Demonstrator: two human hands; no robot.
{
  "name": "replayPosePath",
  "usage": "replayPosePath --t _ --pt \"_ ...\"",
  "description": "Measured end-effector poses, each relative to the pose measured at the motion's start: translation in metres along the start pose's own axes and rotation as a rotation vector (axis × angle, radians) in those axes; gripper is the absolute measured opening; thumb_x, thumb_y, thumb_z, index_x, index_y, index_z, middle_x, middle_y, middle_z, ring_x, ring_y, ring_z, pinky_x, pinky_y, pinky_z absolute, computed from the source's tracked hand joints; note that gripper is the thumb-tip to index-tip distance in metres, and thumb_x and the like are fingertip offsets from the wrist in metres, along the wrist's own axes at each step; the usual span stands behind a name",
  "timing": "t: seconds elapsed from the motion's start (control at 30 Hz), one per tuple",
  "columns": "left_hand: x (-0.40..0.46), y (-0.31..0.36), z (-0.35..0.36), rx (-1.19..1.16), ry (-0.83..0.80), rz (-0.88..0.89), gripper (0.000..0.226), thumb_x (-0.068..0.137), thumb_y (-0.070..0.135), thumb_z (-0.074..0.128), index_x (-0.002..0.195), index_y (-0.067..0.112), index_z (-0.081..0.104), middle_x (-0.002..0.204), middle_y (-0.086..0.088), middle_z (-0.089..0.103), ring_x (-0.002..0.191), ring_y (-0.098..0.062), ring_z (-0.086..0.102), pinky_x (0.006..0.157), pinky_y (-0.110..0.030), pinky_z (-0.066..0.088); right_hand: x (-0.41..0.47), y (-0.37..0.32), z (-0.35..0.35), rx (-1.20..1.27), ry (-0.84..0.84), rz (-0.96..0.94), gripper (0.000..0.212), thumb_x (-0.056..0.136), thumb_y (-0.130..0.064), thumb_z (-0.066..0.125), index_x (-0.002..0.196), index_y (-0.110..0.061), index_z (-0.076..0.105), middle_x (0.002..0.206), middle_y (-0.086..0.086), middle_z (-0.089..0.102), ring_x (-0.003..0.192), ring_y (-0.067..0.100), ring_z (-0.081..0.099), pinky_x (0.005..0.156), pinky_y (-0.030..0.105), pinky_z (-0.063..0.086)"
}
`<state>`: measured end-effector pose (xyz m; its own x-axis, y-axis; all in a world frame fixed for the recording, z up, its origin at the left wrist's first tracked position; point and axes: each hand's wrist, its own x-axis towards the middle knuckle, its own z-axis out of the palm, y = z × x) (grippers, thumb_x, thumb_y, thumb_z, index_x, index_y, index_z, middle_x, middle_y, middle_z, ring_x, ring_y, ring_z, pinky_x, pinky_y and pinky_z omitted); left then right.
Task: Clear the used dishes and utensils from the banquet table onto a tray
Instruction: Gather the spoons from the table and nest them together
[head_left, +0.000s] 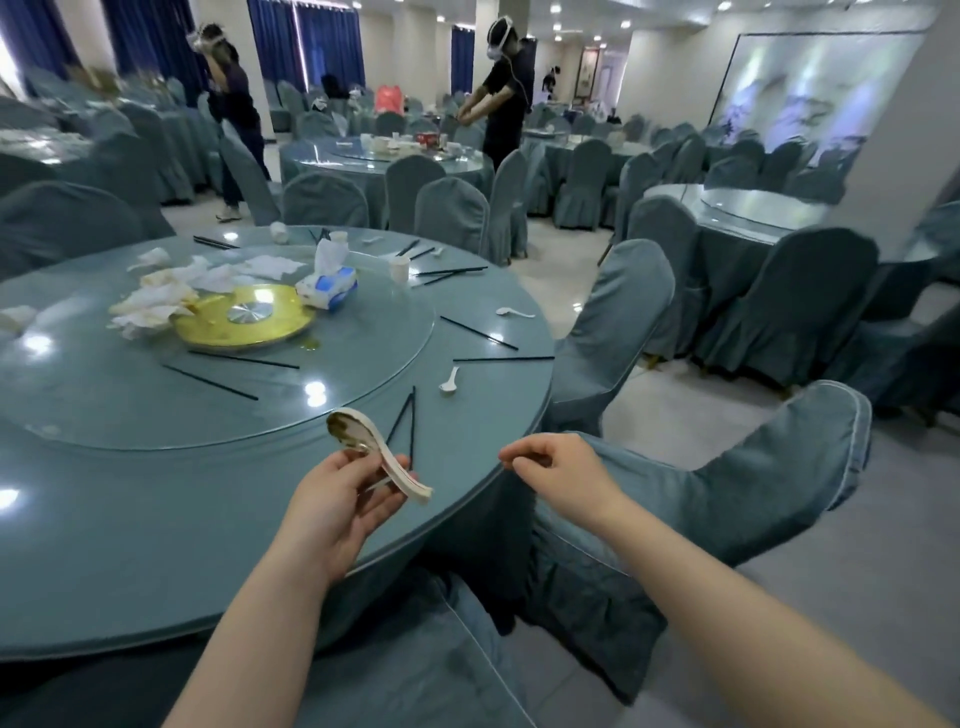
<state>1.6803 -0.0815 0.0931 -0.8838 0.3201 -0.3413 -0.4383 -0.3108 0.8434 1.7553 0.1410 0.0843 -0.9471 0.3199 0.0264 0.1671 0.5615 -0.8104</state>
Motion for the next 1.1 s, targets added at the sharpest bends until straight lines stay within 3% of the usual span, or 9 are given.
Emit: replayPosePath --t 0.17,0.33,0.5,0.6,0.83,1.0,1.1 --pt "0.023 -0.018 0.045 0.049 0.05 0.089 0.013 0.097 0.013 0.047 0.104 0.006 0.057 0.09 -0.011 0.075 0.075 -0.019 0.073 0.053 -0.024 0.056 0.047 0.037 -0.048 0.038 -0.018 -0.099 0.025 0.089 -0.014 0.059 0.089 -0.036 0.07 0.089 -0.015 0.072 0.09 -0.002 0.066 0.09 0.025 0.052" --pt "0.05 -0.034 0.103 0.033 0.188 0.119 0.015 0.1 0.012 0.044 0.105 0.007 0.056 0.09 -0.011 0.075 0.076 -0.018 0.073 0.053 -0.024 0.056 0.091 0.083 -0.105 0.017 -0.09 -0.159 0.022 0.088 -0.011 0.06 0.093 -0.029 0.072 0.09 -0.014 0.072 0.087 -0.007 0.065 0.086 0.014 0.049" --pt "0.053 -0.031 0.141 0.084 0.238 0.153 0.014 0.099 0.013 0.045 0.104 0.008 0.057 0.088 -0.009 0.076 0.071 -0.015 0.073 0.06 -0.027 0.055 0.119 0.092 -0.145 0.046 -0.124 -0.179 0.021 0.088 -0.009 0.061 0.095 -0.024 0.073 0.088 -0.011 0.072 0.086 -0.003 0.066 0.086 0.017 0.051" --pt "0.051 -0.029 0.149 0.066 0.257 0.183 0.014 0.099 0.013 0.045 0.102 0.01 0.058 0.089 -0.008 0.076 0.074 -0.015 0.073 0.064 -0.028 0.053 0.128 0.092 -0.15 0.057 -0.138 -0.196 0.02 0.088 -0.009 0.061 0.094 -0.025 0.072 0.088 -0.012 0.073 0.086 -0.003 0.066 0.088 0.02 0.052" --pt "0.054 -0.026 0.144 0.046 0.291 0.228 0.015 0.099 0.013 0.045 0.099 0.011 0.059 0.087 -0.007 0.076 0.073 -0.016 0.073 0.053 -0.023 0.056 0.157 0.112 -0.146 0.052 -0.167 -0.194 0.022 0.087 -0.01 0.062 0.089 -0.03 0.07 0.086 -0.013 0.072 0.088 -0.003 0.067 0.088 0.021 0.052" --pt "0.083 -0.03 0.159 0.014 0.39 0.262 0.014 0.099 0.012 0.045 0.098 0.011 0.059 0.087 -0.008 0.076 0.074 -0.018 0.073 0.056 -0.025 0.056 0.217 0.127 -0.15 -0.052 -0.23 -0.24 0.019 0.087 -0.013 0.062 0.093 -0.028 0.073 0.086 -0.019 0.068 0.085 -0.004 0.064 0.08 0.012 0.047" --pt "0.111 -0.038 0.177 -0.029 0.469 0.288 0.013 0.098 0.012 0.046 0.096 0.011 0.058 0.084 -0.007 0.076 0.071 -0.018 0.073 0.055 -0.025 0.057 0.262 0.145 -0.152 -0.082 -0.278 -0.253 0.019 0.088 -0.014 0.061 0.094 -0.027 0.073 0.085 -0.021 0.066 0.087 -0.003 0.064 0.082 0.015 0.048"
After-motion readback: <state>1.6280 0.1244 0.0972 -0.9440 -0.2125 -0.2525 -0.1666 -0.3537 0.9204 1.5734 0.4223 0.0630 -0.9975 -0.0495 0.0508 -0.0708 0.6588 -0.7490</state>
